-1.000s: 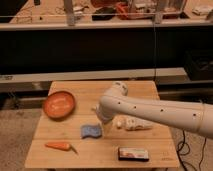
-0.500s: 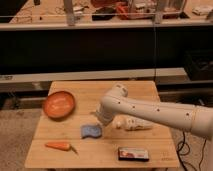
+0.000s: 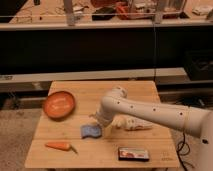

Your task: Place the white sponge in the ceramic bowl

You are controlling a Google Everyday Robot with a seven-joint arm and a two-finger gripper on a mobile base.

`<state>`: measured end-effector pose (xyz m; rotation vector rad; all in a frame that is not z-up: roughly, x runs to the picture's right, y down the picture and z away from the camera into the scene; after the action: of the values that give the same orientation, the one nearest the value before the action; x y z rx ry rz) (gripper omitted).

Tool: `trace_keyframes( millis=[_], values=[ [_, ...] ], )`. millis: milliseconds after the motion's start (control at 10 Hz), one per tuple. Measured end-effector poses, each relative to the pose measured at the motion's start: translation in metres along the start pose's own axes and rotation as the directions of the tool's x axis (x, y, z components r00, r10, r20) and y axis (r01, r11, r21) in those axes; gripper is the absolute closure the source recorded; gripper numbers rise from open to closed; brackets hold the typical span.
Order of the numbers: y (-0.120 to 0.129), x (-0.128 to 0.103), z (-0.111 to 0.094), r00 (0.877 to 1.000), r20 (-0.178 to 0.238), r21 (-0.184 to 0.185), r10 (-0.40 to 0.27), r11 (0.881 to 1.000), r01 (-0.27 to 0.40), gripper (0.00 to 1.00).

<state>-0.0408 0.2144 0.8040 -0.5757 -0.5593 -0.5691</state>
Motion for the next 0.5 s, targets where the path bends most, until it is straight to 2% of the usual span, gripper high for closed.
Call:
trace_keyframes(
  millis=[500],
  values=[
    [-0.008,-0.002,0.015,0.999,0.035,-0.031,-0.032,0.999,0.034,0.2]
  ],
)
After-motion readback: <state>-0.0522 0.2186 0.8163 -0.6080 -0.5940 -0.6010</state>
